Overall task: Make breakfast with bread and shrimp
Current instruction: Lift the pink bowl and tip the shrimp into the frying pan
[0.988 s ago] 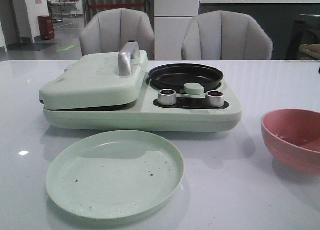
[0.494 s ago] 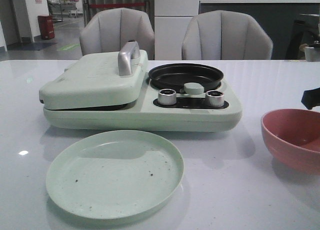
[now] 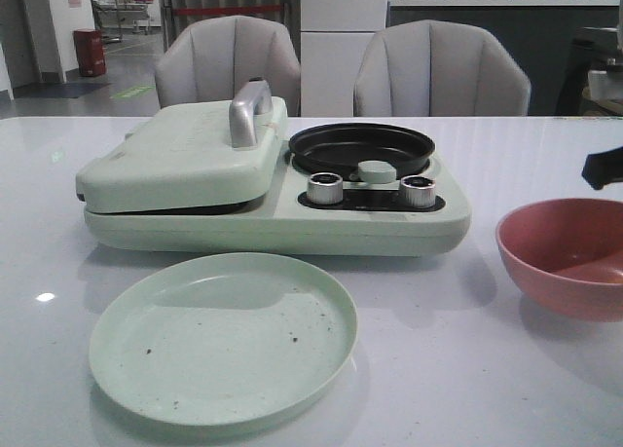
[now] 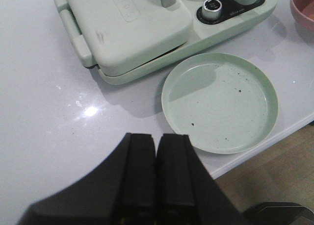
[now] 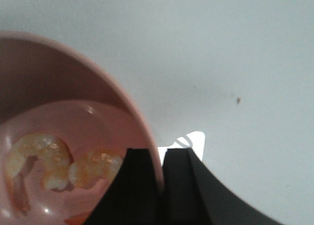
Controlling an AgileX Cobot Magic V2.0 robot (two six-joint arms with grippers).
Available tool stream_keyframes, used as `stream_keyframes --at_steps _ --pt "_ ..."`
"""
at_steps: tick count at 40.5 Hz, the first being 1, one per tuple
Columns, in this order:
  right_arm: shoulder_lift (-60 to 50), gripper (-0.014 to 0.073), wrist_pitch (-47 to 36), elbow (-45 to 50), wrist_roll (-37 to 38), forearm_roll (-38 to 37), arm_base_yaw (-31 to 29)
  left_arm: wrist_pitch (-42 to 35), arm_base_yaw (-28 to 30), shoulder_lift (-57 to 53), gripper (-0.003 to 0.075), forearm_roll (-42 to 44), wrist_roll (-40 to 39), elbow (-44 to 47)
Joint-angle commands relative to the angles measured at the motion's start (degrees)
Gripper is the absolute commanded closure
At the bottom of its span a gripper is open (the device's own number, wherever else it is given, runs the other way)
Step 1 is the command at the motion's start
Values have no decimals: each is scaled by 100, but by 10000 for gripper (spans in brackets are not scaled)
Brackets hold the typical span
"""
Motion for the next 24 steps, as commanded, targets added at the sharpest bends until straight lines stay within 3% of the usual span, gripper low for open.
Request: stream_keyframes --at_steps 1,11,24 --pt "-529 558 -122 -466 -76 -561 175 -404 -39 -21 622 -41 -48 -154" --pt "-753 556 -177 -1595 102 -2240 1123 -404 -39 -21 622 -41 -48 -154" --pt "51 552 50 -3266 1486 -5274 2342 -404 -39 -21 622 -41 -48 -154"
